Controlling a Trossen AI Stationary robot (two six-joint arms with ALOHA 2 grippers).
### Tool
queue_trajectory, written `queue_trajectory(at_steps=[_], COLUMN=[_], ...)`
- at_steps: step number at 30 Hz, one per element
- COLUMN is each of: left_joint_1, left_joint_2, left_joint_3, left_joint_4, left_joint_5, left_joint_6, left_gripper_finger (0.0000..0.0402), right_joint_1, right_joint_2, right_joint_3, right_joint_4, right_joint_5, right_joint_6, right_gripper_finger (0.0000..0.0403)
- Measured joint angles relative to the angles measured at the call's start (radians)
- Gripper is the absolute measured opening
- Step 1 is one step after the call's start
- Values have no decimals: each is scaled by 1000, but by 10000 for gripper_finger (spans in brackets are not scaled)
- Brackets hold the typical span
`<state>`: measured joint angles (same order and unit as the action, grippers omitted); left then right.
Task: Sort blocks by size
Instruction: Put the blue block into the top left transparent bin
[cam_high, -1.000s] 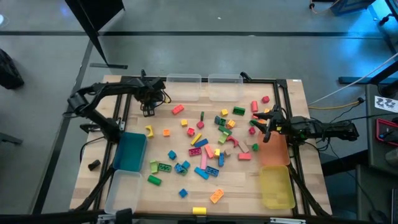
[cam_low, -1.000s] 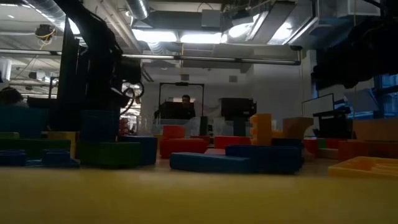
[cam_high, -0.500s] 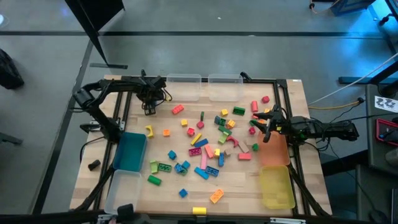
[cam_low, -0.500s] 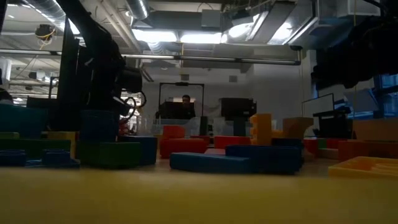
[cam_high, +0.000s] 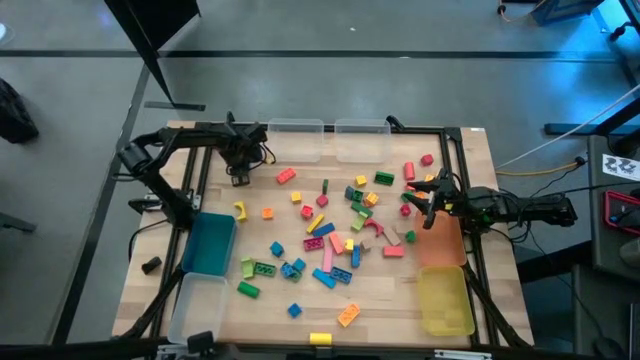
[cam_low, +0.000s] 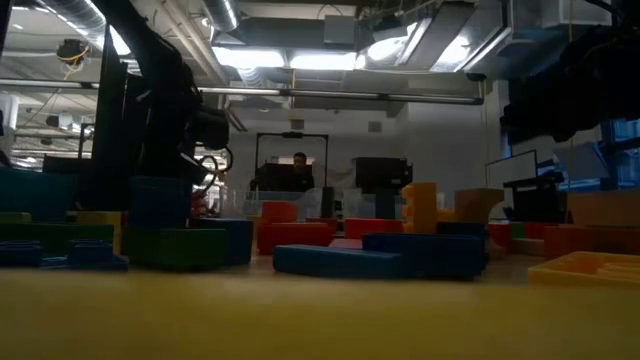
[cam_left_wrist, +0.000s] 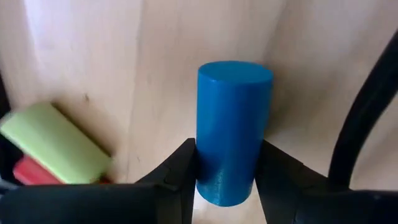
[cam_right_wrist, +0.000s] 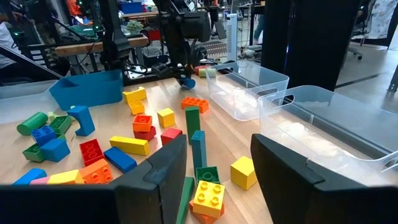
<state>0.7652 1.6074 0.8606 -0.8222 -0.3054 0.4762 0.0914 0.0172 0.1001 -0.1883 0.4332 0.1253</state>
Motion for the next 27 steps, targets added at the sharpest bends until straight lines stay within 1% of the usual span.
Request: queue_trajectory(at_steps=[8, 12, 16, 22, 27], left_joint_1=[-34, -58, -80, -110, -112], left_joint_2=[-2, -3, -4, -4, -5], left_joint_3=[131, 189, 246, 316, 329], left_joint_4=[-185, -242, -251, -181, -1], left_joint_5=[10, 26, 64, 70, 71], left_joint_6=[-58, -61, -61, -57, -54], left_gripper_finger=[114, 114, 116, 119, 120], right_joint_1=[0, 0, 0, 0, 0], right_joint_2=[0, 0, 0, 0, 0], right_joint_3=[0, 0, 0, 0, 0], right_joint_4=[0, 0, 0, 0, -1], right_joint_5=[0, 0, 0, 0, 0], right_joint_6=[0, 0, 0, 0, 0], right_gripper_finger=[179, 179, 179, 179, 179])
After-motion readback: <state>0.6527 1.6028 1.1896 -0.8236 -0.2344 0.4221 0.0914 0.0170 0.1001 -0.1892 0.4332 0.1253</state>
